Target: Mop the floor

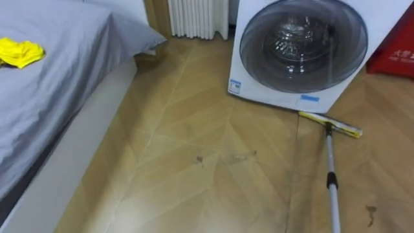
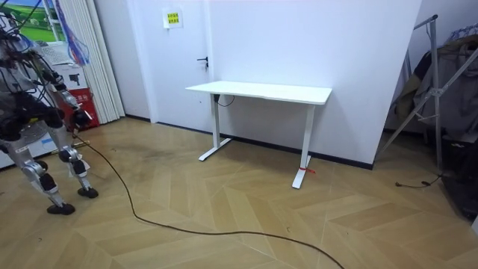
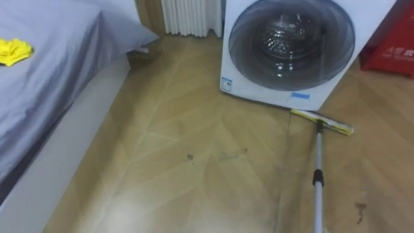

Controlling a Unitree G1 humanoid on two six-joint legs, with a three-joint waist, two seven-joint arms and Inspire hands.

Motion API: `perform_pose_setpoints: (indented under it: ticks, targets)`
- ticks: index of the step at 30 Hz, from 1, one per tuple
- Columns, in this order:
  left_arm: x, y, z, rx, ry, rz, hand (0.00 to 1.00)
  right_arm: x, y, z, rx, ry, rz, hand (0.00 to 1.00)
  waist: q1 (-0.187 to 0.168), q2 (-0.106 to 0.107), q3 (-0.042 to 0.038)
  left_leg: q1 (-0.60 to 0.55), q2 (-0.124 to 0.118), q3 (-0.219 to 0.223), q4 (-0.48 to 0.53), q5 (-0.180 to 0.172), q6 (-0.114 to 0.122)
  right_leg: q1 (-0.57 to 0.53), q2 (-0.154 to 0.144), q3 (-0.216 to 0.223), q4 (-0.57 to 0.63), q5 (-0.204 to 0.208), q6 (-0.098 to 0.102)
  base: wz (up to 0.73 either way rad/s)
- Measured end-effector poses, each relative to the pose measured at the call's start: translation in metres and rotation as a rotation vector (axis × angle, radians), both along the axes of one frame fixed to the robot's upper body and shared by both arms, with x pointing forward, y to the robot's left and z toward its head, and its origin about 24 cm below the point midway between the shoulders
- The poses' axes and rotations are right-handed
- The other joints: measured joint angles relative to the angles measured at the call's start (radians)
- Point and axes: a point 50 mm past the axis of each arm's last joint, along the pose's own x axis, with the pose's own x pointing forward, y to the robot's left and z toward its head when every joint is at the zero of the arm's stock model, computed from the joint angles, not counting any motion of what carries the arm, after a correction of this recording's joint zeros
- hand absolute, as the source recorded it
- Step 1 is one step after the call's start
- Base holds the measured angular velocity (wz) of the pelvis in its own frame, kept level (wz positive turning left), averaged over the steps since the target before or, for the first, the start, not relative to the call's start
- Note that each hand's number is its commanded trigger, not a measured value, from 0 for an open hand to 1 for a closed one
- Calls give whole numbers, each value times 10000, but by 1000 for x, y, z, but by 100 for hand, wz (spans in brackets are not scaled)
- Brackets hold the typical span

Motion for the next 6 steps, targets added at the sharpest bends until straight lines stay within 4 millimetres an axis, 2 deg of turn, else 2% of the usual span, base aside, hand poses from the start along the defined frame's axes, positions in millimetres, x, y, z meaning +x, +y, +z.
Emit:
perform_pose_setpoints:
  ticks: [6]
  targets:
    - [-2,1,0,-22,24,147,0,-1,5,-2,128,23,-26,100,-9,-3,-6,478,3,-64,-369,35,-54,461,89,42,-375,164,-16,-3]
